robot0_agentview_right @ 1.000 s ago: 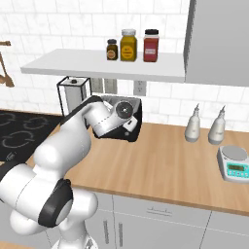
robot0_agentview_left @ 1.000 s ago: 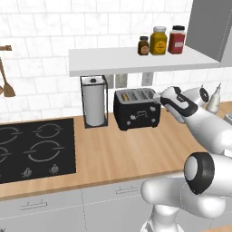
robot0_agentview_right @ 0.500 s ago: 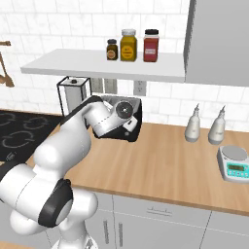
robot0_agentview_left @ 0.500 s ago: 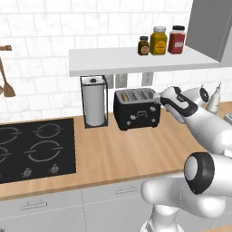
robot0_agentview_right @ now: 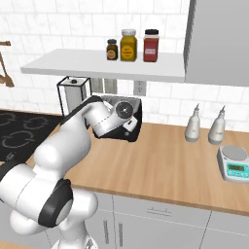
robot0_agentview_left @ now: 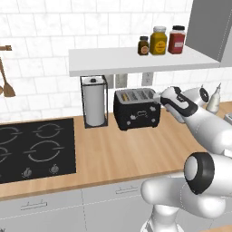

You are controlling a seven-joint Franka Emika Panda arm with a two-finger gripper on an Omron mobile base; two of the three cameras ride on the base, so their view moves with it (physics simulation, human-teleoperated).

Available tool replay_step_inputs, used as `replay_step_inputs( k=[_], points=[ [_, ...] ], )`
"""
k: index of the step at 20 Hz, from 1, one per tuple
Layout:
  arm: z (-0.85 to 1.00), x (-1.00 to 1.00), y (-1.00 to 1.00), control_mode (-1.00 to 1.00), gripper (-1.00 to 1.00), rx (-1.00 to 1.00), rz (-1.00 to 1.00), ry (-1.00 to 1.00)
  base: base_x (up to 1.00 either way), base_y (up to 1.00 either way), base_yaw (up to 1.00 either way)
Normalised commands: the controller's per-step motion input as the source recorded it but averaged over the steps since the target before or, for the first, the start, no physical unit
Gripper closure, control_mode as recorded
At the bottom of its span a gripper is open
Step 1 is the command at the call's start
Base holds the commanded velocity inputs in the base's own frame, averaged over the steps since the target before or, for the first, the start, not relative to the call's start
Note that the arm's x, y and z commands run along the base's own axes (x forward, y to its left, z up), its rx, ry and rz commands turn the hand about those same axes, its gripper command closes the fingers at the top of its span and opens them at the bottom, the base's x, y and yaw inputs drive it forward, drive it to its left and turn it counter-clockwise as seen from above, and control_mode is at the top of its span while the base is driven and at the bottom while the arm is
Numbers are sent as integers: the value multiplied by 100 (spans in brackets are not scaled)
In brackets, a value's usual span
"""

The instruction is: Start the toaster. Once the lever pops up, take the bread to the plate on the dining counter.

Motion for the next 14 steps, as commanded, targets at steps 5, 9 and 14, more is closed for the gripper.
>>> replay_step_inputs(
  k=[5,9,14],
  points=[
    [0,0,0,-100,-100,0,0,0,0,0,0],
    [0,0,0,-100,-100,0,0,0,0,0,0],
    [0,0,0,-100,-100,0,0,0,0,0,0]
  ],
)
